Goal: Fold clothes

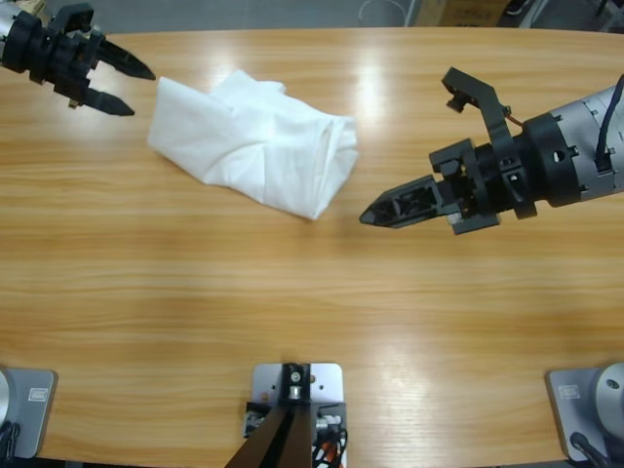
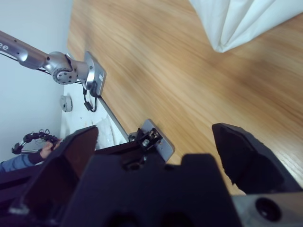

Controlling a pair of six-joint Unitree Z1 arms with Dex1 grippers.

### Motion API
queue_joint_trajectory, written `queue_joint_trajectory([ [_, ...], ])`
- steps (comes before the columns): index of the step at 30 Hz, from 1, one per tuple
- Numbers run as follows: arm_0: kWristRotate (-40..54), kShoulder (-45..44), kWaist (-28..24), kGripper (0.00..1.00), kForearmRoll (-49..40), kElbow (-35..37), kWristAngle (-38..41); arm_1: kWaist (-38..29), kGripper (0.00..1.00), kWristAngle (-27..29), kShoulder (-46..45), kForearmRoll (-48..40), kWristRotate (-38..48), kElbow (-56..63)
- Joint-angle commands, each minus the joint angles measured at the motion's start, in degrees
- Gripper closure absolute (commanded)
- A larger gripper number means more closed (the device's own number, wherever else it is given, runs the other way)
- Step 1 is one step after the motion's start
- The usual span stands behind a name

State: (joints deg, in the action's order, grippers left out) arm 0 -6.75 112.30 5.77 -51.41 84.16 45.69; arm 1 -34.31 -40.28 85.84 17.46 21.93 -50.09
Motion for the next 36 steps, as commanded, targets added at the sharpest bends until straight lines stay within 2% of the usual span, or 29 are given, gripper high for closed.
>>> queue_joint_trajectory([
  [1, -1.64, 6.59, 6.45, 0.143, 1.63, 2.81, 6.45, -0.67, 0.015, -0.77, 3.44, -0.52, 0.2, 0.08],
  [5, -2.29, -2.53, 7.4, 0.225, 1.49, -1.07, -3.45, -0.67, 0.018, -0.85, 3.46, -0.54, 0.1, 0.4],
  [8, -2.03, -8.52, 6.82, 0.229, 1.33, -3.76, -11.08, -0.66, 0.018, -1.1, 3.46, -0.59, 0.05, 0.44],
  [18, -1.87, -3.27, 6.89, 0.229, 1.58, -2.0, -9.2, -0.66, 0.018, -1.65, 1.53, -0.36, 0.05, 0.82],
  [25, -1.87, 5.47, 6.89, 0.226, 1.49, 5.73, -6.07, -0.66, 0.018, -1.84, 1.16, 0.04, 0.05, 1.05],
  [31, -1.96, 9.14, 7.18, 0.232, 1.49, 9.6, -4.22, -0.46, 0.018, -2.05, 1.61, 0.17, -0.01, 0.75],
  [33, -1.87, 9.27, 7.24, 0.379, 1.49, 9.58, -3.77, -0.32, 0.018, -2.09, 1.84, 0.2, -0.04, 0.61],
  [36, -1.69, 8.7, 7.24, 0.464, 1.4, 9.0, -3.34, -0.32, 0.018, -2.17, 1.98, 0.2, -0.04, 0.52],
])
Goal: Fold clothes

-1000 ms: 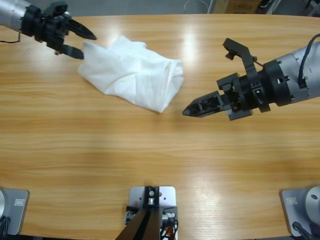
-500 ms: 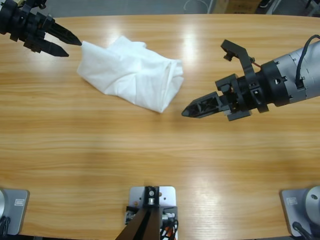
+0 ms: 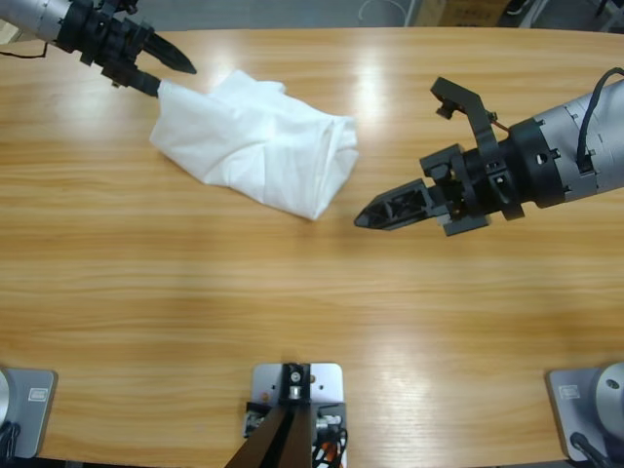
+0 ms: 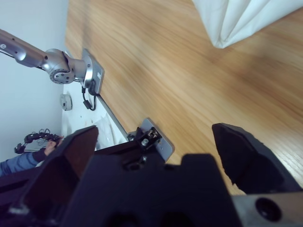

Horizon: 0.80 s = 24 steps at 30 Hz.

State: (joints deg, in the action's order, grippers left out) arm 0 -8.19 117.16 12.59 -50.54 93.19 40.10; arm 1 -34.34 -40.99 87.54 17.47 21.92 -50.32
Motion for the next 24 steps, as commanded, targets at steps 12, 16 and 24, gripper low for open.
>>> queue_joint_trajectory([
  [12, 3.08, -2.81, -2.92, 0.239, 0.09, -10.13, 1.39, -0.29, 0.023, -1.43, -0.88, 0.64, 0.0, 1.05],
  [16, 3.52, -3.27, -3.6, 0.28, 0.09, -10.29, 1.44, -0.29, 0.023, -1.37, -1.04, 0.64, -0.04, 1.1],
  [24, 4.06, -0.93, -2.92, 0.518, 0.11, -8.9, 2.0, -0.29, 0.023, -1.41, -1.05, 0.46, -0.02, 1.1],
])
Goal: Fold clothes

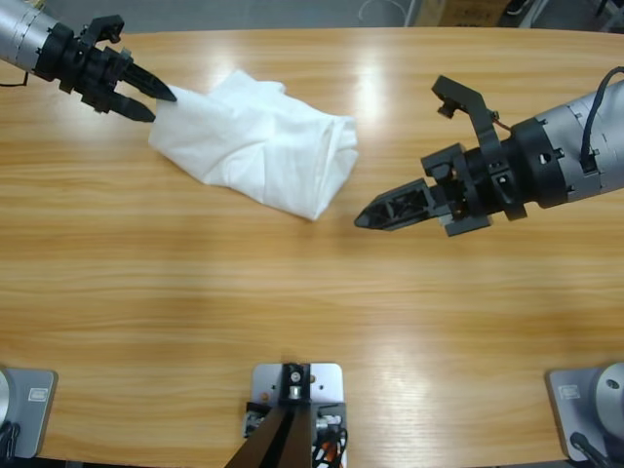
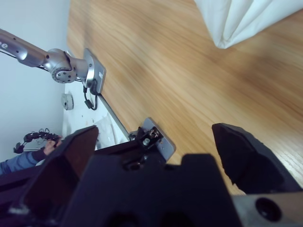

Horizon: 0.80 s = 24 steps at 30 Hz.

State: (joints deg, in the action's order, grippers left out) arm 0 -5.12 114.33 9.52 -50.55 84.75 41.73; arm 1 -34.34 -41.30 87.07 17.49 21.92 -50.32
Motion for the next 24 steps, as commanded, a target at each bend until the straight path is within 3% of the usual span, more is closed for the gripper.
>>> queue_joint_trajectory([
  [1, 0.93, 2.42, 0.56, 0.514, 0.1, -0.16, 0.37, -0.29, 0.023, -1.08, -0.65, 0.49, 0.0, 1.1],
  [6, 0.81, 5.28, 2.17, 0.478, 0.12, 1.83, 0.31, -0.29, 0.023, -1.15, -0.69, 0.58, 0.03, 1.1],
  [12, 0.77, 7.46, 2.79, 0.512, -0.04, 5.08, 1.28, -0.29, 0.023, -1.24, -0.65, 0.7, 0.03, 0.93],
  [13, 0.86, 7.73, 2.79, 0.58, -0.16, 5.29, 1.39, -0.29, 0.023, -1.24, -0.67, 0.7, 0.05, 0.89],
  [15, 1.09, 7.99, 2.79, 0.947, -0.34, 5.52, 1.65, -0.26, 0.023, -1.26, -0.58, 0.79, 0.03, 0.84],
  [16, 1.21, 8.1, 2.79, 1.0, -0.37, 5.52, 1.79, -0.22, 0.023, -1.33, -0.58, 0.79, -0.02, 0.84],
  [24, 1.93, 8.43, 2.7, 1.0, -0.78, 5.52, 1.84, -0.05, 0.023, -1.24, -0.5, 0.58, -0.39, 0.68],
])
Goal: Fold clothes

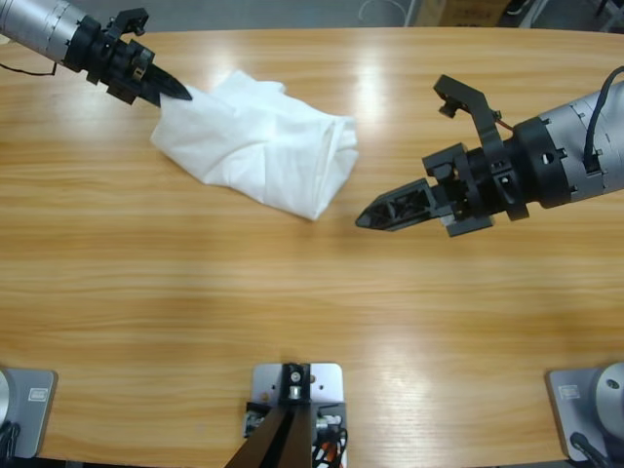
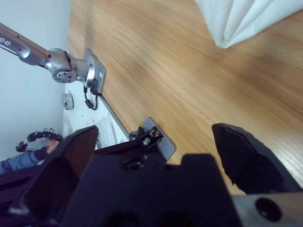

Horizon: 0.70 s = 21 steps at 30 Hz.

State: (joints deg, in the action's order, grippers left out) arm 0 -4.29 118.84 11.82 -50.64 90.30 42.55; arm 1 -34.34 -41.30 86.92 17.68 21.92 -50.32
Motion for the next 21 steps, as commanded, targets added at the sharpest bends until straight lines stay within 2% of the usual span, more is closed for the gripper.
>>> queue_joint_trajectory([
  [1, 1.14, 3.93, 0.35, 1.0, -0.69, -0.04, 1.04, -0.03, 0.023, -1.23, -0.31, 0.03, -0.5, 0.54],
  [5, 1.2, 4.21, 0.07, 1.0, -0.69, 0.14, 1.04, 0.15, 0.027, -4.19, 3.54, -2.39, -0.92, -2.48],
  [14, 0.91, 5.4, -1.6, 1.0, -0.69, 1.07, 1.2, 2.03, 0.045, -6.21, 20.42, -2.04, -4.24, -18.78],
  [16, 0.72, 6.37, -2.04, 1.0, -1.04, 2.11, 1.43, 2.73, 0.082, -4.89, 23.07, -1.97, -4.66, -20.83],
  [21, 1.16, 8.81, -2.32, 1.0, -3.27, 5.39, 1.57, 5.7, 0.096, 3.63, 23.81, -0.48, -5.77, -21.13],
])
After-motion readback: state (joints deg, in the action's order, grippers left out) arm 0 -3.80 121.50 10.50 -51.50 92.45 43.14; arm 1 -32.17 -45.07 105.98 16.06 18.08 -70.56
